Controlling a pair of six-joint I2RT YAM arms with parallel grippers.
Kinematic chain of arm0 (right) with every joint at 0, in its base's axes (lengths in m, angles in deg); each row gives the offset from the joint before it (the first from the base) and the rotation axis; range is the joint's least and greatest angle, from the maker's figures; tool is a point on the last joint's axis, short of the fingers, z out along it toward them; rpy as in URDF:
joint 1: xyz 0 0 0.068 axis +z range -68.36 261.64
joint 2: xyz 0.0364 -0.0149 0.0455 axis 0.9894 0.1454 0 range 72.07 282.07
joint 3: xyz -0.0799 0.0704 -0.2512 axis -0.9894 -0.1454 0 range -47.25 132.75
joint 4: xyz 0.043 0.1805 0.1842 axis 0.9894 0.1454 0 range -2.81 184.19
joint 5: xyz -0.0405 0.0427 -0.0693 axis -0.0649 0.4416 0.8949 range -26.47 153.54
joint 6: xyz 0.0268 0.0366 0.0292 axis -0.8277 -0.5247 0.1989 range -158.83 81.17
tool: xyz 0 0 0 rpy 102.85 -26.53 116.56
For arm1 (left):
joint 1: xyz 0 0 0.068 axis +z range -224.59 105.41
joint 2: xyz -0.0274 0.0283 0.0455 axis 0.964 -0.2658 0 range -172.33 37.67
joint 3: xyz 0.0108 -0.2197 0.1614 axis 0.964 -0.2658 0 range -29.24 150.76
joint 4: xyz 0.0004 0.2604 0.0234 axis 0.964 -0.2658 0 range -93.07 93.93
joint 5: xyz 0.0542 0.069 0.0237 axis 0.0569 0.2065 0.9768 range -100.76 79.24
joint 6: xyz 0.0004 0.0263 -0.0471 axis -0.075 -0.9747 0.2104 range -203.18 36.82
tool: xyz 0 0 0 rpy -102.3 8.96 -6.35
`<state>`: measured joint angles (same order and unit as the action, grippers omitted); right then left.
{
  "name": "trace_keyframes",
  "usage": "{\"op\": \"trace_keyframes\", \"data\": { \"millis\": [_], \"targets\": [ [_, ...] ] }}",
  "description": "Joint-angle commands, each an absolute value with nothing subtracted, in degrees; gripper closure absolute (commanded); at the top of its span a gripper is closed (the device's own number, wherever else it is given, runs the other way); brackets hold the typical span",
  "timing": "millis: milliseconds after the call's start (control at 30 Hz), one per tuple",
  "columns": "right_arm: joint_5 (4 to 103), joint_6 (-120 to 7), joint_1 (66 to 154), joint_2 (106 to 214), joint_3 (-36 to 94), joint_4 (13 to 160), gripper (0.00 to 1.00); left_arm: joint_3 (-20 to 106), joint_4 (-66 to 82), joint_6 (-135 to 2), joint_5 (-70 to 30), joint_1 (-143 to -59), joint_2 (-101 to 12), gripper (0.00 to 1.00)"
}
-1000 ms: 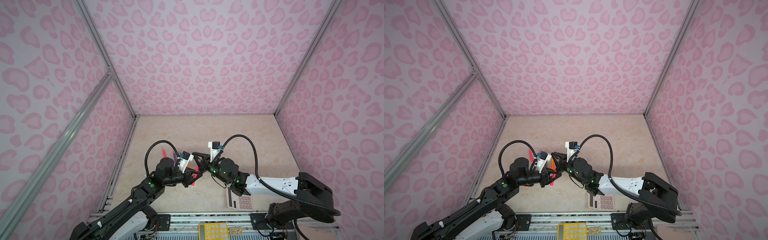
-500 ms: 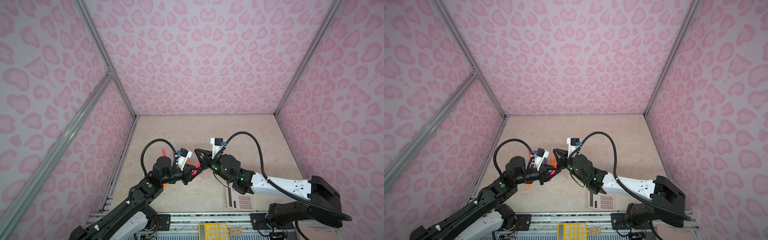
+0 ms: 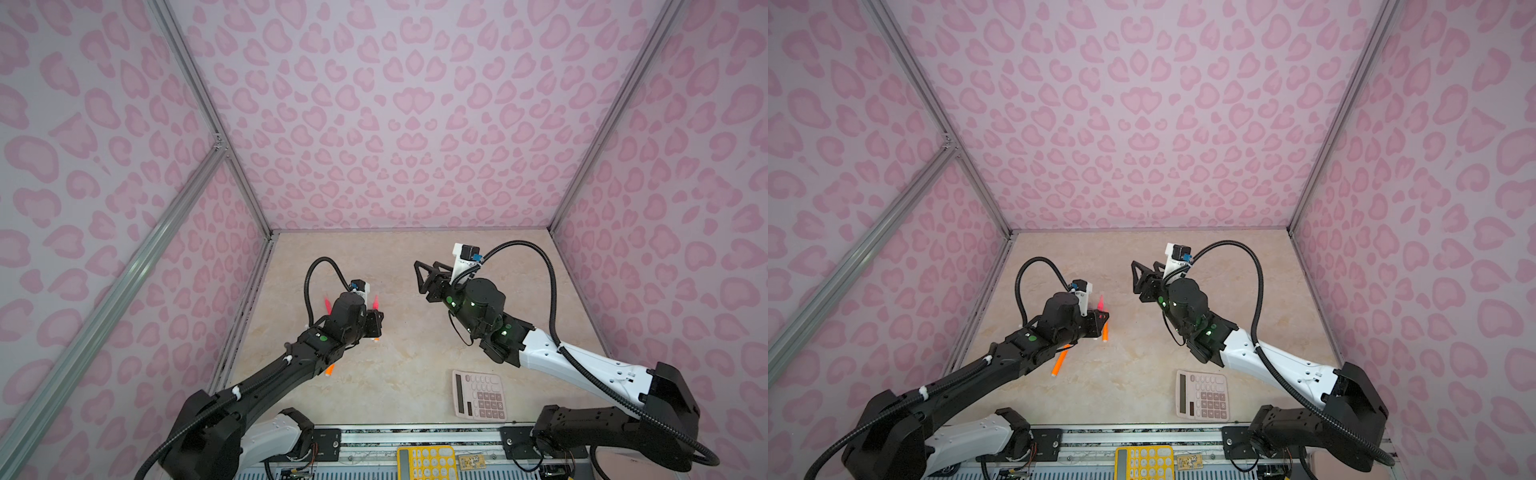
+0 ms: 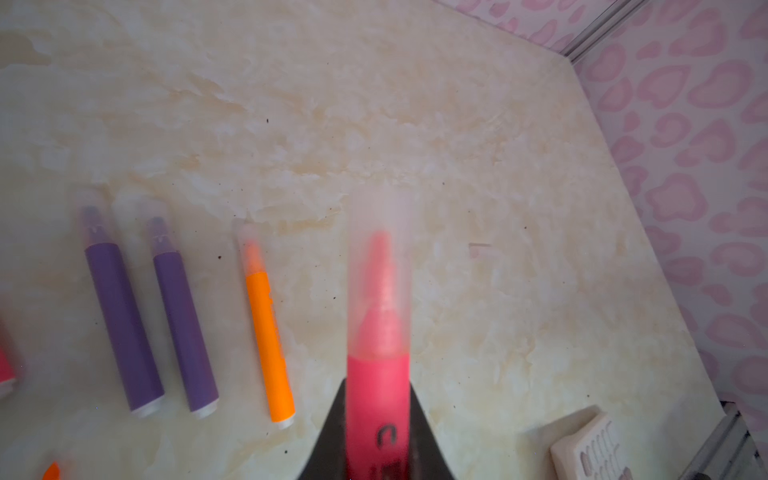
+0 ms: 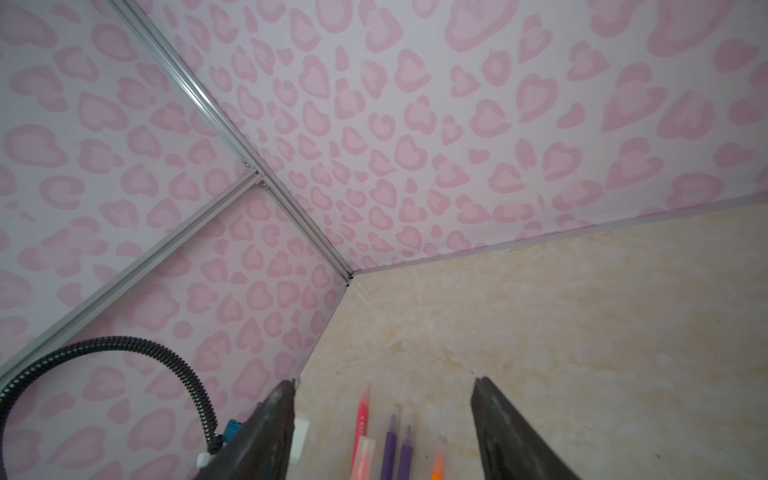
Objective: Insert the pens into the pen caps
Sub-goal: 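Withdraw the right gripper while the left gripper holds the capped marker, then lower the capped pink marker onto the table and open the left gripper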
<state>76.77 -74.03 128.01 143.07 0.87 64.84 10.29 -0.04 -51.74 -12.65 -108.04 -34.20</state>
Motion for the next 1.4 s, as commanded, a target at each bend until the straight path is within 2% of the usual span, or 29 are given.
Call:
{"op": "trace_keyframes", "data": {
  "millis": [0,300,400,700,833,1033,1367],
  "targets": [
    [74.1,-74.2,124.6,139.9,-3.0,64.0,0.31,13.7,-1.7,-53.2,-14.7,-108.1,-41.3,0.96],
    [65.6,-71.6,115.6,139.2,-1.0,68.8,0.29,22.8,-5.7,-55.8,-17.4,-108.2,-58.7,0.97],
    [62.9,-71.9,113.7,140.4,-0.6,68.8,0.30,25.4,-9.3,-55.6,-15.0,-108.5,-62.1,0.97],
    [60.4,-73.0,111.6,141.7,-1.2,68.0,0.30,31.7,-17.6,-57.9,0.3,-114.6,-66.0,0.97],
    [58.9,-73.7,110.9,140.8,-1.0,68.8,0.30,34.6,-21.1,-58.2,5.7,-116.9,-68.7,0.91],
    [59.3,-73.9,110.8,138.1,-3.1,68.3,0.29,36.6,-23.4,-57.7,7.3,-117.0,-71.4,0.88],
    [59.0,-74.4,110.8,134.7,-5.1,67.8,0.28,37.3,-24.9,-56.9,7.7,-116.5,-72.4,0.76]
  ]
}}
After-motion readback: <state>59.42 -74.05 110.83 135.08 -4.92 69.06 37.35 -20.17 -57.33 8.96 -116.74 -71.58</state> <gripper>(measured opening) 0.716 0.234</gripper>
